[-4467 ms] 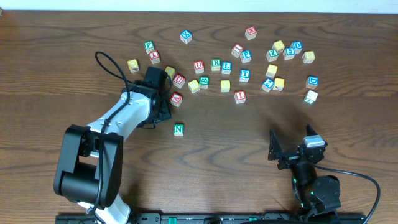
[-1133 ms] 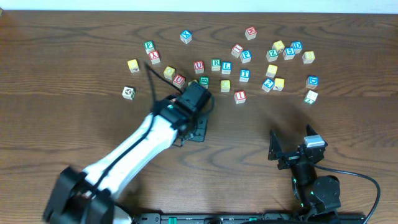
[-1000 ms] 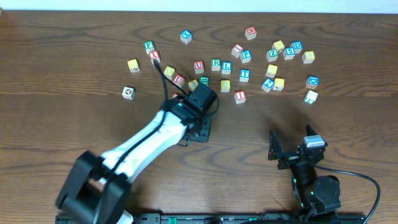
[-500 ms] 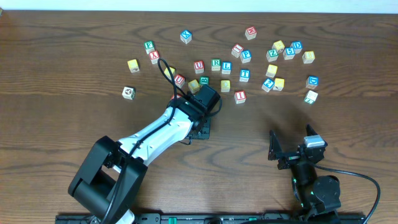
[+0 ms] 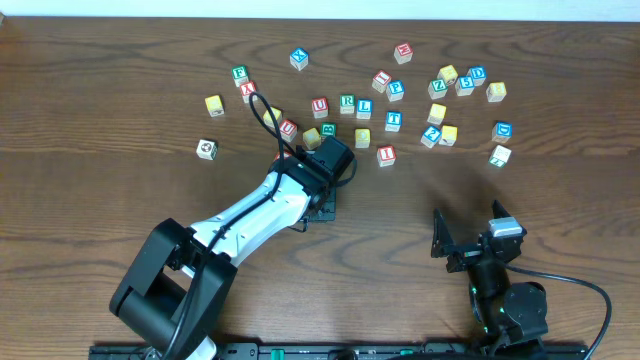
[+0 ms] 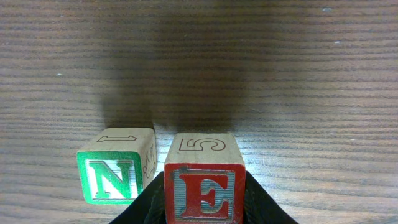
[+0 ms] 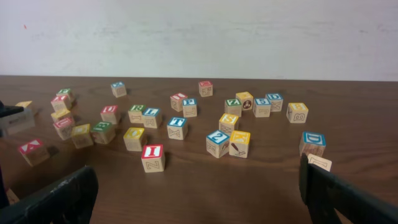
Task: Spell out NEURIPS
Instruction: 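Lower the red E block beside the right of the N block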
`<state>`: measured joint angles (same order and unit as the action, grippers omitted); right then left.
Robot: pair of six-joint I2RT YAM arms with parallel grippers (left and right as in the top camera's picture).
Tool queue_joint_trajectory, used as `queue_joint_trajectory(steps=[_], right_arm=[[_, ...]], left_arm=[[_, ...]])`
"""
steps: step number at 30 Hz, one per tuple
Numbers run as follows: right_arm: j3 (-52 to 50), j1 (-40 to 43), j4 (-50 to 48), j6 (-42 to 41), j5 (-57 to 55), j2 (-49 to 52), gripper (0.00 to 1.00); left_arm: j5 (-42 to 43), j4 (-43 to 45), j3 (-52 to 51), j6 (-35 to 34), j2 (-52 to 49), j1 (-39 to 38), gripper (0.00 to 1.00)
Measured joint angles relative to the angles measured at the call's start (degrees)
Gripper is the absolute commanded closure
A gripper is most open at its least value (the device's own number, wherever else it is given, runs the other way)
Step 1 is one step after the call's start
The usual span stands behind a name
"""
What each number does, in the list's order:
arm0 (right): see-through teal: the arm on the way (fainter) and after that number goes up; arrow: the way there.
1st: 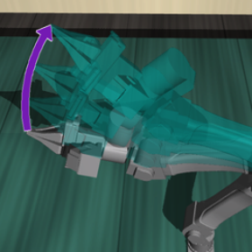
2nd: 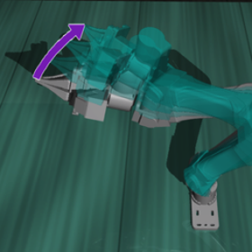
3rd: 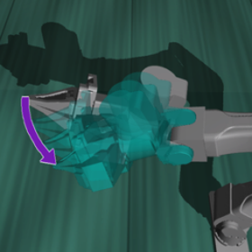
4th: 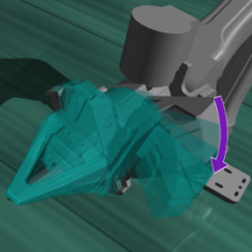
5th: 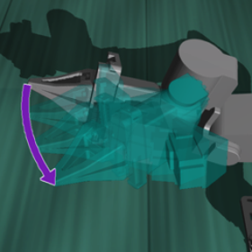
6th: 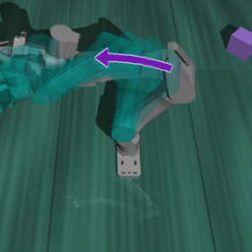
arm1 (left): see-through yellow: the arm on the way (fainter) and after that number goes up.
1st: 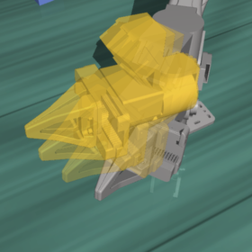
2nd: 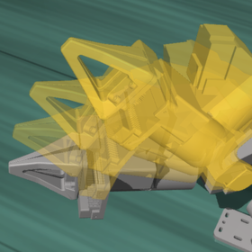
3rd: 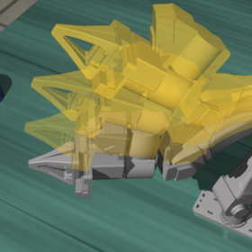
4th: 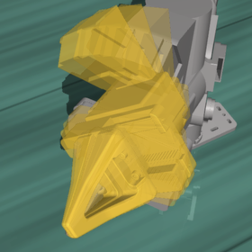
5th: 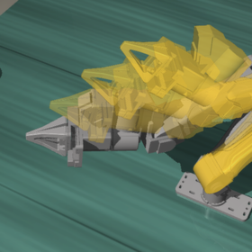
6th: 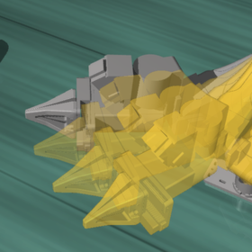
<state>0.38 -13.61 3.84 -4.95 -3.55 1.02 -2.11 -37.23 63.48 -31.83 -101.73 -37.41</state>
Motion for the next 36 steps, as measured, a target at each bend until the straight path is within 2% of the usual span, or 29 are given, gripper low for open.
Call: queue_joint_trajectory(steps=[23, 36], right_arm=[[0.0, 0.0, 0.0, 0.0, 0.0, 0.0, 0.01], [0.0, 0.0, 0.0, 0.0, 0.0, 0.0, 0.01]], left_arm=[[-1.7, 0.3, 0.0, -2.0, 0.0, -2.8, 0.92], [-2.4, 3.7, -2.7, -2.9, -0.2, -2.8, 0.92]])
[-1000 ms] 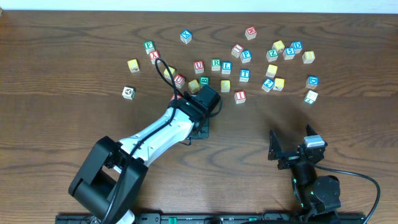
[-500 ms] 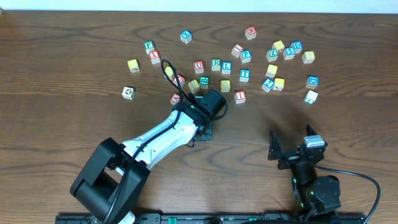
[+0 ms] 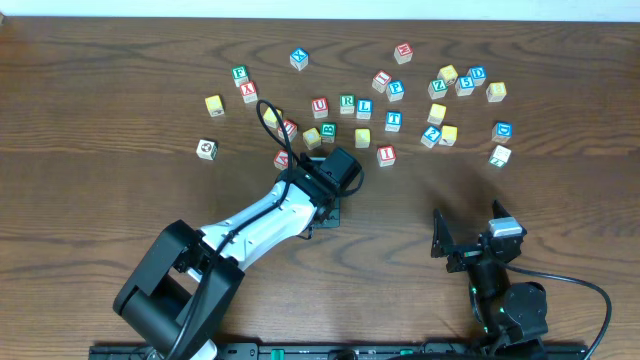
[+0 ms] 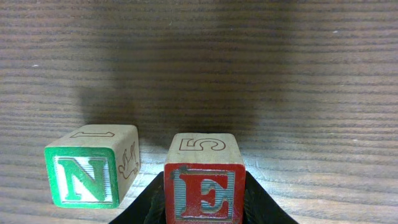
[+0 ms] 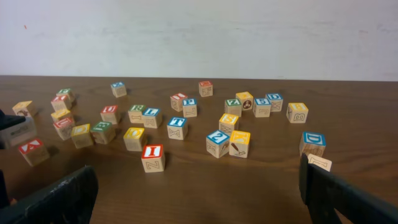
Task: Spell out NEURIPS
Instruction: 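Lower the red E block beside the right of the N block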
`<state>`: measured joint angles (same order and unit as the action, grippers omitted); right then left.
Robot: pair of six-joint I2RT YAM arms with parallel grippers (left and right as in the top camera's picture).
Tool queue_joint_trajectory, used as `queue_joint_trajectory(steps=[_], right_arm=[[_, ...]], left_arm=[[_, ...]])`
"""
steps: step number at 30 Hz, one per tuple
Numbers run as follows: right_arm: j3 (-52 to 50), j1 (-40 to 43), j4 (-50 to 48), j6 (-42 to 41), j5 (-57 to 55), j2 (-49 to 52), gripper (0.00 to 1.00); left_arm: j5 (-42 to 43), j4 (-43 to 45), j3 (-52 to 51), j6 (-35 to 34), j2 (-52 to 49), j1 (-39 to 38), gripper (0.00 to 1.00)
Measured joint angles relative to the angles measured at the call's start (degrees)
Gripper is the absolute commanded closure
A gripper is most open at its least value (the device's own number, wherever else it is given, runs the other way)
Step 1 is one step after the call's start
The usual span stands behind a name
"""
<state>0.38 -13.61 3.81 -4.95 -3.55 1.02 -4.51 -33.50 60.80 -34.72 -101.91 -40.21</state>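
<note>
My left gripper (image 4: 204,214) is shut on a red E block (image 4: 204,186), whose top face shows a 5. It is held low over the table, and I cannot tell whether it touches. A green N block (image 4: 92,173) stands on the wood just left of it, with a small gap between them. In the overhead view the left gripper (image 3: 323,208) is near the table's middle and the arm hides both blocks. My right gripper (image 3: 472,232) rests open at the front right, with nothing between its fingers (image 5: 56,198). A red I block (image 3: 386,154) stands alone nearby.
Several loose letter blocks lie scattered across the back of the table, among them a red U (image 3: 319,105), a green R (image 3: 346,102) and a blue P (image 3: 396,89). A white-faced block (image 3: 206,148) sits apart at the left. A pale wall rises behind the table.
My left gripper has shifted right with the E block, so the gap to the N block is wider. The right gripper has not moved.
</note>
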Motion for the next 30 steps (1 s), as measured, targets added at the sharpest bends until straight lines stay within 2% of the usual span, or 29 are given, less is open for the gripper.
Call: queue_joint_trajectory(steps=[30], right_arm=[[0.0, 0.0, 0.0, 0.0, 0.0, 0.0, 0.01]], left_arm=[[-1.0, 0.3, -0.6, -0.2, 0.0, 0.0, 0.92]])
